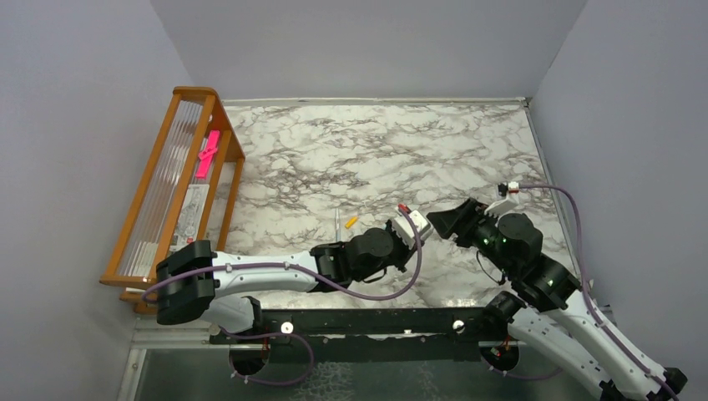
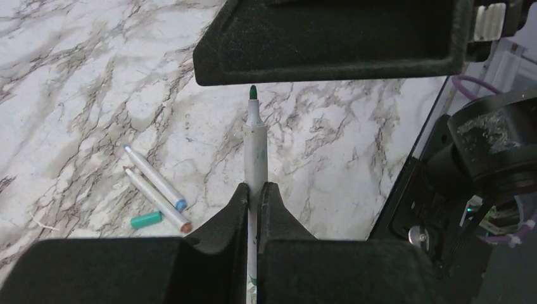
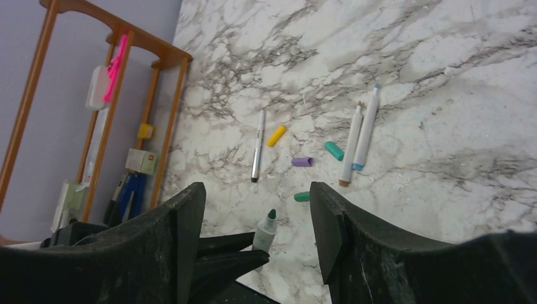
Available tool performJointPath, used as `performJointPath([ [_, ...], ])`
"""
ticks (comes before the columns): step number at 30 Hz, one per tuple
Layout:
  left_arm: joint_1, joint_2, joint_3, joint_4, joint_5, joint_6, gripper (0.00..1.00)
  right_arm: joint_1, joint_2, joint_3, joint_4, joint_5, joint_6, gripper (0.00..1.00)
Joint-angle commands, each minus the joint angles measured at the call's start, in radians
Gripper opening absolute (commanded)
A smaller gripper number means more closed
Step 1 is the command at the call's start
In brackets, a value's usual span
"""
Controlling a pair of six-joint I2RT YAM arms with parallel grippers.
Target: Insert the pens into the pen caps
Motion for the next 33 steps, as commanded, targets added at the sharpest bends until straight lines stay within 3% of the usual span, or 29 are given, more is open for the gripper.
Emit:
performJointPath([
  [1, 0.001, -0.006, 0.026, 0.057, -0.067, -0.093, 0.00, 0.005, 0.033, 0.016, 0.105, -0.076, -0.035, 0.62],
  [9, 0.001, -0.001, 0.029, 0.108, -0.085, -0.134, 0.00, 0.005, 0.062, 0.000, 0.107, -0.099, -0.033, 0.57],
  [21, 0.001, 0.028, 0.074, 0.115, -0.102, -0.127, 0.00, 0.005, 0.074, -0.022, 0.129, -0.143, -0.032, 0.43],
  [23, 0.001, 0.031, 0.079, 0.116, -0.106, -0.123, 0.00, 0.005, 0.072, -0.025, 0.129, -0.143, -0.031, 0.36],
  [28, 0.001, 0.036, 0.081, 0.114, -0.107, -0.114, 0.00, 0.005, 0.063, -0.028, 0.124, -0.140, -0.026, 0.04],
  [31, 0.002, 0.032, 0.079, 0.114, -0.084, -0.097, 0.00, 0.005, 0.060, -0.027, 0.127, -0.145, -0.043, 0.01],
  [33, 0.008, 0.016, 0.073, 0.109, -0.057, -0.077, 0.17, 0.005, 0.056, -0.025, 0.131, -0.154, -0.061, 0.01],
])
